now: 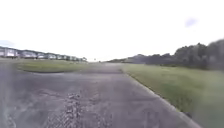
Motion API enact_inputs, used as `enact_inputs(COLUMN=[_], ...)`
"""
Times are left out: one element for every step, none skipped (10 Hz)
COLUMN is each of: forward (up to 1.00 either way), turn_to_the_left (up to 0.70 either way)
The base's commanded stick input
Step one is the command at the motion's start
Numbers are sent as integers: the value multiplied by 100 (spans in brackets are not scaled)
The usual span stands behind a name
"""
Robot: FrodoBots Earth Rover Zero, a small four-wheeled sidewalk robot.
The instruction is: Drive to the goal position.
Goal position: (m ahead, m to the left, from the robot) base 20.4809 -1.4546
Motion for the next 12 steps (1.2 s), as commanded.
enact_inputs(forward=[70,70,70,70,70,70,70,70,70,70,70,70], turn_to_the_left=[0,0,0,2,5,8,15,16,6,0,0,0])
